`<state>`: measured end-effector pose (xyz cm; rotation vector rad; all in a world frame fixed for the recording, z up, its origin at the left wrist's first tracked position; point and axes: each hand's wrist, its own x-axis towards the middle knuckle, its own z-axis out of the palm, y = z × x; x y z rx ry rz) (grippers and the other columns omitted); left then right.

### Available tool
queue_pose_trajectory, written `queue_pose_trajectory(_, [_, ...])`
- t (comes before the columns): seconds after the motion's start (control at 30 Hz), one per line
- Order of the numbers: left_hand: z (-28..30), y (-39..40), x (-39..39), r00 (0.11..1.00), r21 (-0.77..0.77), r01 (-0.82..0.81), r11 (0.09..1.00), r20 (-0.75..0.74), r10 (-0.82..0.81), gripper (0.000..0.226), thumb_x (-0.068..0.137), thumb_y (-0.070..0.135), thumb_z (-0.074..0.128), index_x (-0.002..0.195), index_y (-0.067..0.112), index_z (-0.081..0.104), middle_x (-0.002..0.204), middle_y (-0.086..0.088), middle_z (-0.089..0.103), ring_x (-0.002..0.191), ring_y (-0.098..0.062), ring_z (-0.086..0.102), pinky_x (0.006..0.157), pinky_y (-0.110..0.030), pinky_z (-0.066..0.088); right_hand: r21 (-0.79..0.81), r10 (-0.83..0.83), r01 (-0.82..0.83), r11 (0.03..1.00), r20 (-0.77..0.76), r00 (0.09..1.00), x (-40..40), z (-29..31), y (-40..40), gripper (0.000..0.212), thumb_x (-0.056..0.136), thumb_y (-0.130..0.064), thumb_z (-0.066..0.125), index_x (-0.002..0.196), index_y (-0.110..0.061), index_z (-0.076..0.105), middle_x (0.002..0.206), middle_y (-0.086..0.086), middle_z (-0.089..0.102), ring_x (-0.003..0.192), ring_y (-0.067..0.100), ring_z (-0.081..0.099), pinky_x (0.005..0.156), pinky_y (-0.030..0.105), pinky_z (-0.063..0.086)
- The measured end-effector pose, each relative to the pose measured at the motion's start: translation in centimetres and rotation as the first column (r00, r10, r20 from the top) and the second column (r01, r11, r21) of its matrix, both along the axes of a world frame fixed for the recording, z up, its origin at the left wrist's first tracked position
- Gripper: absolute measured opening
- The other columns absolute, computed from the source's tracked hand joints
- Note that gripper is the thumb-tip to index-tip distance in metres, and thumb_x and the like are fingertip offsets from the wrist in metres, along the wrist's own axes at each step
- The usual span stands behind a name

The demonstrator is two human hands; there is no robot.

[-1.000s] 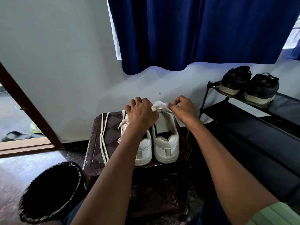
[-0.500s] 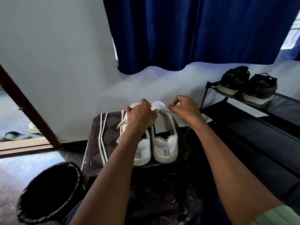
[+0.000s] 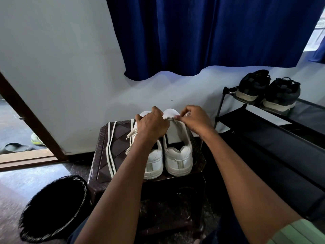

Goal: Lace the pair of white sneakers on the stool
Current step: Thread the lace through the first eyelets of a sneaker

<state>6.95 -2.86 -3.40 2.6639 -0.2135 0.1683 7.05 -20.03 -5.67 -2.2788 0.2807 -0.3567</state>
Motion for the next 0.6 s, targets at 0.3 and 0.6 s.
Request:
queue_pose_trajectory(0.3, [0.1, 0.1, -0.2, 1.0, -0.001, 0.0, 1.0, -0.012, 0.0, 0.035, 0.094, 0.03, 0.049, 0.127, 0.019, 0.05, 0.117, -0.003, 0.07, 0.119, -0.025, 0.062, 0.11, -0.043, 0.022, 0.898, -0.041, -0.21, 0.387, 0.244, 0.969, -1.0, 2.5, 0.5, 0.045, 0.084, -0.06, 0.072, 0.073, -0.018, 0.06, 0.073, 0.003, 0.062, 0.047, 0.009, 0.03, 0.045, 0.024, 0.02])
queue_pose_trajectory(0.6, [0.2, 0.1, -0.3, 1.0, -0.002, 0.005, 1.0, -0.02, -0.006, 0.035, 0.094, 0.03, 0.049, 0.127, 0.019, 0.049, 0.118, -0.003, 0.07, 0.118, -0.026, 0.062, 0.108, -0.043, 0.022, 0.194, 0.048, -0.06, 0.979, 0.067, 0.997, -0.5, 0.1, -0.2, 0.045, 0.085, -0.049, 0.08, 0.062, -0.016, 0.06, 0.05, -0.007, 0.043, 0.046, 0.01, 0.037, 0.051, 0.026, 0.028])
